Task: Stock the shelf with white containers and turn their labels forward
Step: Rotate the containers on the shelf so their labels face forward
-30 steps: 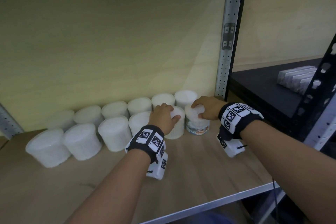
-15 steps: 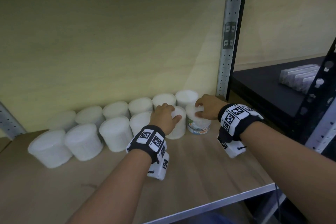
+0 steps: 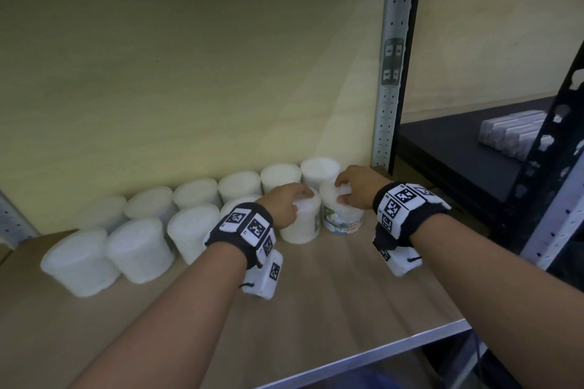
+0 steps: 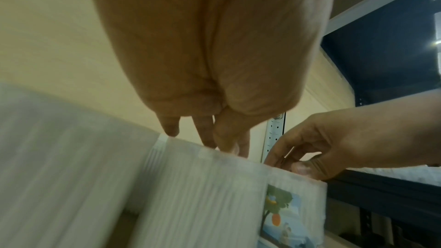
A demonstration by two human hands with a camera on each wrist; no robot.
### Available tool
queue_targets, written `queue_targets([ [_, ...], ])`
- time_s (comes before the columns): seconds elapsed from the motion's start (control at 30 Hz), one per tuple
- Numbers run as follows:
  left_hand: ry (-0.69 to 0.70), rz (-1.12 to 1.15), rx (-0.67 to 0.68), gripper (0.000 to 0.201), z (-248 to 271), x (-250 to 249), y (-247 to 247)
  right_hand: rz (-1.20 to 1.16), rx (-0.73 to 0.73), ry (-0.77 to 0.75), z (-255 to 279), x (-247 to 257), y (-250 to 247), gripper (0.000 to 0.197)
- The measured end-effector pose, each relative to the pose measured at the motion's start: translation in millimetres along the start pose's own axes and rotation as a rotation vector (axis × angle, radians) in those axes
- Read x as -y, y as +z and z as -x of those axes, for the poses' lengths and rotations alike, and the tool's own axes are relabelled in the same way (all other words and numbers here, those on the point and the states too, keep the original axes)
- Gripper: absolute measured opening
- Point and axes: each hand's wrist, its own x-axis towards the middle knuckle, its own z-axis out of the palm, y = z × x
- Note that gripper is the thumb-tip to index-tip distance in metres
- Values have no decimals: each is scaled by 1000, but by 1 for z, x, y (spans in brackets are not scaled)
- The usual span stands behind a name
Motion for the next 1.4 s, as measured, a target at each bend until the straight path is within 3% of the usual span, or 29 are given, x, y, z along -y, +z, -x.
queue_targets([
  [0.07,-18,4,-12,54,-1,-3,-1,-4,-5,5,0,0,0,45],
  [0.23,-138,-264,-299,38,-5,-10,12,-24,-11,11,-1,0,2,45],
  [0.33,-171,-320,-300,50,-8,-7,24,-32,-21,12,-1,-1,4,44],
  [0.47,-136,-295,-302,51,-10,-2,25,-37,-25,10,0,-2,4,45],
  [0.73,-122,-205,-82,46,-9,-5,7,-34,-27,11,2,-1,4,45],
  [0.9,-101,-116,56,58,-7,-11,-3,-37,-27,13,3,-1,3,44],
  [1.07,-204,-190,-201,50,-14,-11,3,-30,-24,16,3,0,3,45],
  [1.2,-223,-273,-209,61,-19,-7,13,-30,-14,14,2,-1,4,45],
  [1.4,-179,-236,-211,58,-19,-3,14,-30,-19,12,0,-2,5,45],
])
